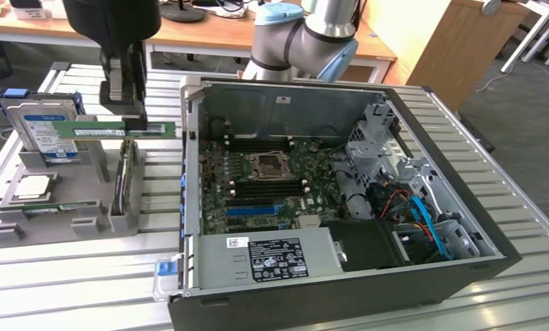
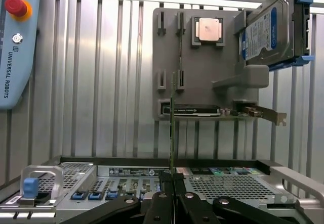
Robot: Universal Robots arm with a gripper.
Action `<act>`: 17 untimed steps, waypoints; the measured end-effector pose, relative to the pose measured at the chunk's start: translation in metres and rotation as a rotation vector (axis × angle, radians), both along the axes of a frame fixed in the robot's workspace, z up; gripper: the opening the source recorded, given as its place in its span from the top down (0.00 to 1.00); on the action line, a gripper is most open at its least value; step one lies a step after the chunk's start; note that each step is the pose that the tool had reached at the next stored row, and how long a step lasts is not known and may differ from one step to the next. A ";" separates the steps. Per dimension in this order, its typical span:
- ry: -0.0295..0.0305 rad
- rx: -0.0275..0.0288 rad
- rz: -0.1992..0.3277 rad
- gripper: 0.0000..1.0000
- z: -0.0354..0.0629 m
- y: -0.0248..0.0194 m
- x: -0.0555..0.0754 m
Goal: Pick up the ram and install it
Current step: 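Pick up the ram and move it above insertion slot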
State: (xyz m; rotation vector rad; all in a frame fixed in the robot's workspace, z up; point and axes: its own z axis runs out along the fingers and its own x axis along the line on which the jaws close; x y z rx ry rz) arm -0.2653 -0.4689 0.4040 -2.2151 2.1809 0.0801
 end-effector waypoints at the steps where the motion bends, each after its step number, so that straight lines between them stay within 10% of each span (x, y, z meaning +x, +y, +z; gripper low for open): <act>1: 0.0000 0.0000 0.000 0.88 0.0000 0.0000 0.002; 17: 0.0000 0.0001 0.000 0.88 -0.0001 0.0000 0.039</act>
